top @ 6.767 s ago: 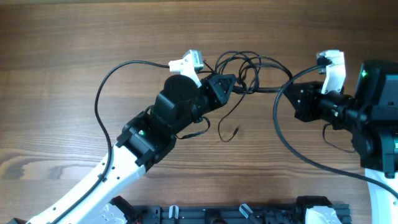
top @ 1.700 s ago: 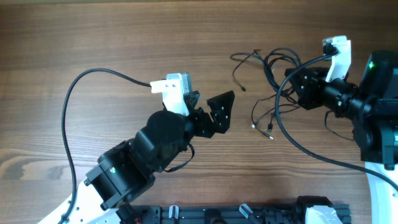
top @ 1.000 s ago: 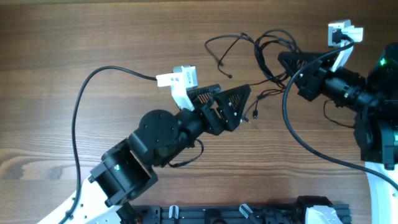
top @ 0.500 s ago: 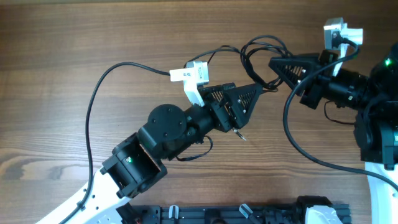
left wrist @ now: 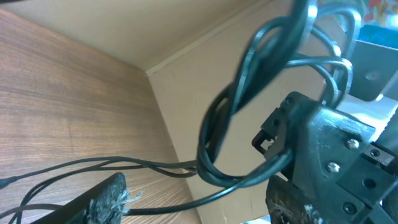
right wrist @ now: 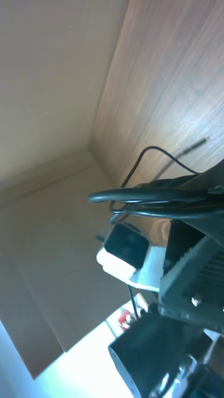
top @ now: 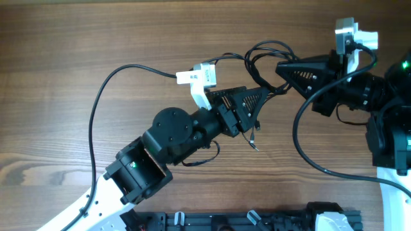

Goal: Untangle cables

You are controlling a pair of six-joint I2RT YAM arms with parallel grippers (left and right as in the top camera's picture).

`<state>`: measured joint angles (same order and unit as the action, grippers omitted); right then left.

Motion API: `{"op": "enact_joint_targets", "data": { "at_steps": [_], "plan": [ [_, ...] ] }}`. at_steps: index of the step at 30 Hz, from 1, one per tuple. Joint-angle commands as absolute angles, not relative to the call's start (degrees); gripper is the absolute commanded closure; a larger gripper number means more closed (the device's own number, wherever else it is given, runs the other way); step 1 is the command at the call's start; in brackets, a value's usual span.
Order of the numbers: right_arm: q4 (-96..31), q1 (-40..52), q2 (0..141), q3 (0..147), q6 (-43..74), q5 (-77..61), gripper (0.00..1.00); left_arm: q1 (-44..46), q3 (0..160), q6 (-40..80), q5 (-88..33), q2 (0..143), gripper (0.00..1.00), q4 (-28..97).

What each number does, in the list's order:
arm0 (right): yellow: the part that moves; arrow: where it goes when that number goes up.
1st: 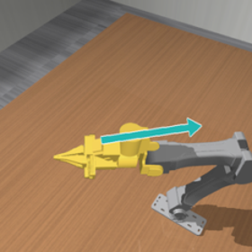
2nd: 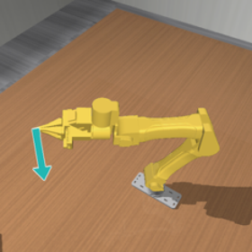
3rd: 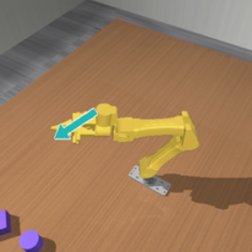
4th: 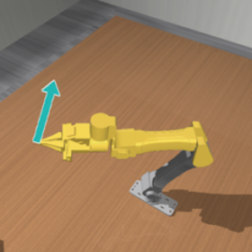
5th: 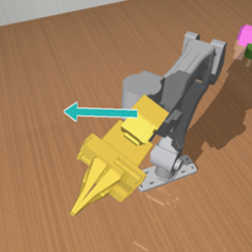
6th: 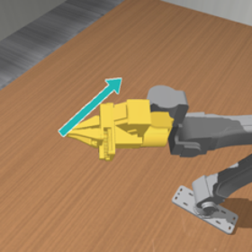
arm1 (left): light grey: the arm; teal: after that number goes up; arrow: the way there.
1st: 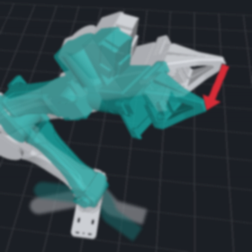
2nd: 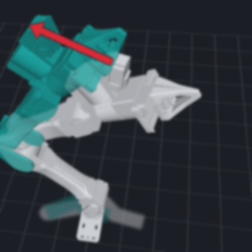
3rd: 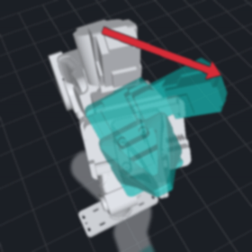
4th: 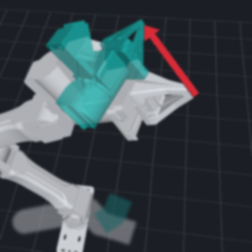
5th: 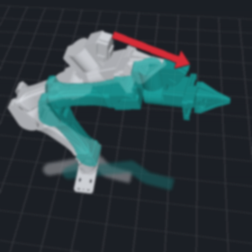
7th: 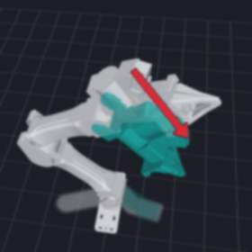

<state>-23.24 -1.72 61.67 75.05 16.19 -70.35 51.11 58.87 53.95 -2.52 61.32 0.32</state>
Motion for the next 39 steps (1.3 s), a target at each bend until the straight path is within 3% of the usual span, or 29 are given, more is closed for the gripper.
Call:
{"op": "enact_joint_targets", "data": {
  "at_steps": [1,4,8,11,16,21,39],
  "plan": [
    [-21.8,-1.9,61.3,75.3,15.1,-75.1,0.96,51.1,59.3,56.2,-3.2,61.5,0.28,-0.6],
    [-21.5,-1.9,61.3,75.3,15.0,-77.0,0.96,51.1,59.3,56.2,-3.0,62.1,0.29,-1.3],
    [-21.7,-1.9,61.3,75.3,15.1,-77.0,0.96,51.1,59.3,56.2,-3.0,62.3,0.56,-2.1],
    [-21.7,-1.9,61.3,75.3,15.2,-77.0,0.96,51.1,59.3,56.2,-3.0,62.5,0.59,-2.4],
    [-21.7,-1.9,61.4,75.3,15.1,-77.0,0.96,51.1,59.3,56.2,-3.0,62.8,0.73,-2.7],
    [-22.0,-1.9,61.4,75.3,15.0,-76.1,0.96,51.1,59.3,56.2,-3.0,62.8,0.95,-2.6],
    [-27.6,-1.9,62.5,75.3,11.8,-75.0,0.96,51.1,59.3,55.5,1.7,62.8,0.96,-3.7]
  ]
}}
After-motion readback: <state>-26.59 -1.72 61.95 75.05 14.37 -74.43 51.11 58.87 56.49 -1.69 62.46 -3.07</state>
